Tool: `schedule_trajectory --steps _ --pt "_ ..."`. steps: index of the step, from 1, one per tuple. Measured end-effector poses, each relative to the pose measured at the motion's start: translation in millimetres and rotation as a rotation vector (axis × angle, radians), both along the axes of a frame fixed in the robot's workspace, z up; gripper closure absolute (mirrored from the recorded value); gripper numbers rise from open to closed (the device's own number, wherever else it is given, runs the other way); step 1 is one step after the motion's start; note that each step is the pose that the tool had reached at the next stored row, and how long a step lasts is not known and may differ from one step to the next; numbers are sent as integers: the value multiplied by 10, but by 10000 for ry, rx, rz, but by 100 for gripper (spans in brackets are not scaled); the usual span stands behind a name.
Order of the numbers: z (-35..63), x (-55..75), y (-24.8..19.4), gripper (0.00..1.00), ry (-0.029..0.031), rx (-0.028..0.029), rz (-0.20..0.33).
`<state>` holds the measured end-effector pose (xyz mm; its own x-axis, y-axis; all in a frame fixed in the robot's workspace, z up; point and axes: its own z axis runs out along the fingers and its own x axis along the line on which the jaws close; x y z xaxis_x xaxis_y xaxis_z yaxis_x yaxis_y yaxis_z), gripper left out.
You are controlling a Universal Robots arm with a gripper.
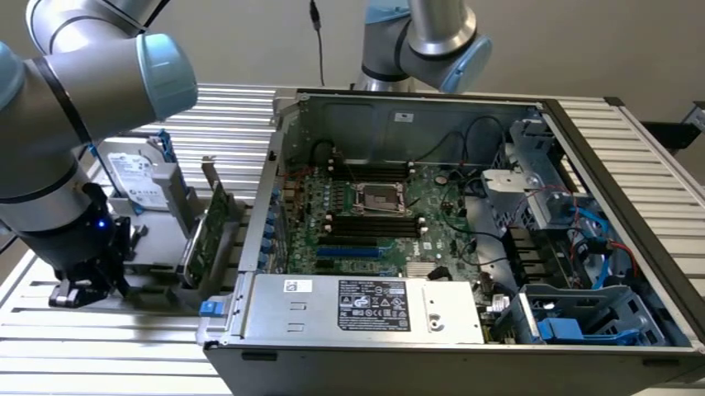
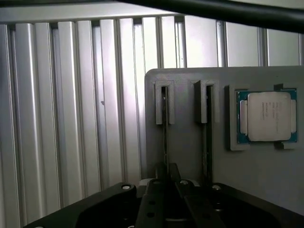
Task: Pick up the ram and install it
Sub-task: 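Pick up the ram and move it above insertion slot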
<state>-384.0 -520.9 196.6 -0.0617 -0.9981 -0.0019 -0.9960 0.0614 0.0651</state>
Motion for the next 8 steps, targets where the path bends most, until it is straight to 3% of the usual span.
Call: schedule_trajectory --steps 8 --pt "355 0 14 86 0 0 1"
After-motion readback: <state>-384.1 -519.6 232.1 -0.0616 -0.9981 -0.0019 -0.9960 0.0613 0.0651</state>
